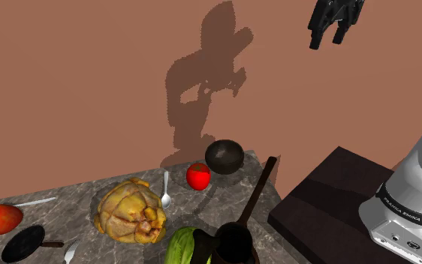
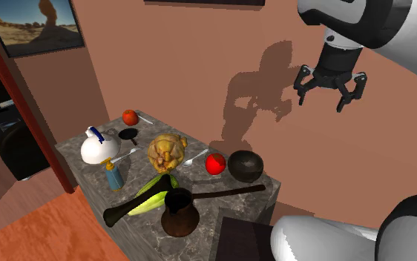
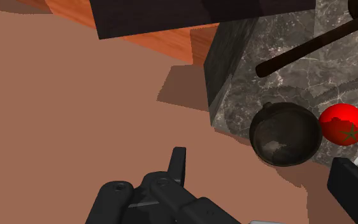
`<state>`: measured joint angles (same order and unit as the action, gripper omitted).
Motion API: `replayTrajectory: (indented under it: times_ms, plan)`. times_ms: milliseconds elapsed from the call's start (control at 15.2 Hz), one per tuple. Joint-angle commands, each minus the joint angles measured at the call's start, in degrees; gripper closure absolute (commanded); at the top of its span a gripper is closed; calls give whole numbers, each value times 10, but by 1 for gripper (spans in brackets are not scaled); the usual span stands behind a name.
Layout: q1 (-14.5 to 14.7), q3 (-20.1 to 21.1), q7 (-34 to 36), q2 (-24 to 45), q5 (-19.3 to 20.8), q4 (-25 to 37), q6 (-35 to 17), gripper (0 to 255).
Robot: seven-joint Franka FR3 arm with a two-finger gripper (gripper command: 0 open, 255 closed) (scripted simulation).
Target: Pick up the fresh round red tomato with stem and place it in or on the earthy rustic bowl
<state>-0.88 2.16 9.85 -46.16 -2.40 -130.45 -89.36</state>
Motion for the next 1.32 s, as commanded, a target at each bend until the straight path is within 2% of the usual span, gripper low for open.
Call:
replayTrajectory:
  times_ms: [0,660,1254]
  plan:
    - [0,0,0,0,0,0,0,0]
    - [53,16,-65,36,-36,-157,-247,0]
    - [113,31,-137,162,-78,-225,-490,0]
